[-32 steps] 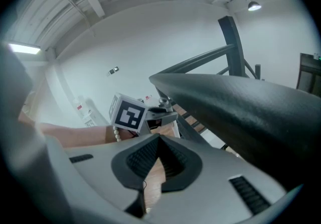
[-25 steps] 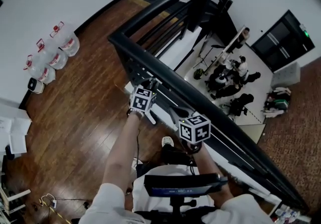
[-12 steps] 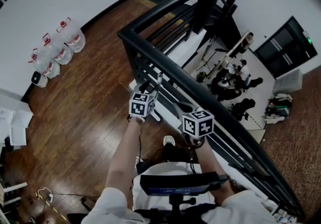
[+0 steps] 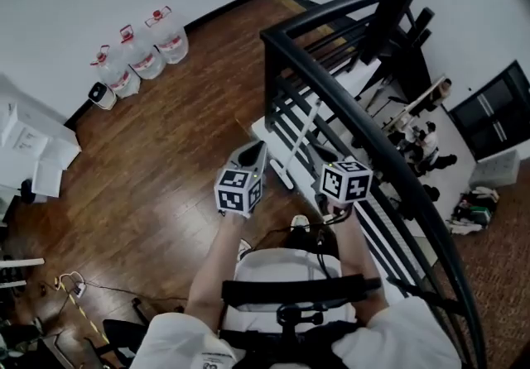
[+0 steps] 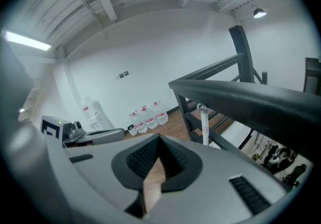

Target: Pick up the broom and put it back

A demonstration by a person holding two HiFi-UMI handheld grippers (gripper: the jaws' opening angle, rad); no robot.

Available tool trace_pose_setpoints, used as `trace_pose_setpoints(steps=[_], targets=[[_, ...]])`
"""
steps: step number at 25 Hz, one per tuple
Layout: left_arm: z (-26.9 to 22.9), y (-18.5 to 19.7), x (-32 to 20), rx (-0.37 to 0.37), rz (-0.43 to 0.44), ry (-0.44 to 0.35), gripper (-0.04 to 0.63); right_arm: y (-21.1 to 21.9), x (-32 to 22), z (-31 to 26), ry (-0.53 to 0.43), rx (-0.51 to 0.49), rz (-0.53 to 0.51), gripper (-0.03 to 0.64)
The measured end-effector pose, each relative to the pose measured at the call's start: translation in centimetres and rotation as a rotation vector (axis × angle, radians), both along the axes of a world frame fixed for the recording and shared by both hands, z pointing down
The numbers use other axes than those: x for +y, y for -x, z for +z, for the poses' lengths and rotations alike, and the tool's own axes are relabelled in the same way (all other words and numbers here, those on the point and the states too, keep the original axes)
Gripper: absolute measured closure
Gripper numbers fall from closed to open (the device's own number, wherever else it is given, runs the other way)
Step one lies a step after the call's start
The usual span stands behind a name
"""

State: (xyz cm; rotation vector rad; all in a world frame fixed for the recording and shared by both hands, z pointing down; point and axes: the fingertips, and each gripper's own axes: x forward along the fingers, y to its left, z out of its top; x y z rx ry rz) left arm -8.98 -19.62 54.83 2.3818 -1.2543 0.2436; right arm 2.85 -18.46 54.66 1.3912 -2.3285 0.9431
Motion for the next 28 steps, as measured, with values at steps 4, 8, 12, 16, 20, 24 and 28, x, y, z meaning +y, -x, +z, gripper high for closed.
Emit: trace_pose_setpoints(steps=[4,8,12,16,20,24,28], targets=[[-2.6,3.8,3.5,0.001,-0.03,-0.012,0.595,3.1,1.9,-1.2,-0.04,-0.017,-0.008,0.598],[-4.3,6.5,6.1,0.006,-0.026,-0.033,0.595,5.9,4.7,-1.8,-0.066,-0.007,-0.019,0.6],[-4.9,8.0,8.3,0.031,-0.022,-0.021,0.595,8.4,7.6,-2.0,-0.068,-0.012,-0.028,0.598],[-5.4,8.2,9.7,0.047,-0.009,-0.007,0.595,8.8,9.3,-2.2,-0.073,0.004,-0.021,0.6],[-6.0,7.0,9.8,0.058,0.01,-0.007,0.595,8.0,10.2,-3.2,-0.089,0.0,-0.003,0.601],[-6.8,5.3,10.0,0.068,0.036,-0.015,0.595,7.1,11.0,-2.9,-0.095,0.003,0.004,0.601],[-7.7,4.2,9.6,0.06,0.048,-0.033,0.595,6.7,10.8,-3.3,-0.108,-0.002,0.012,0.601]])
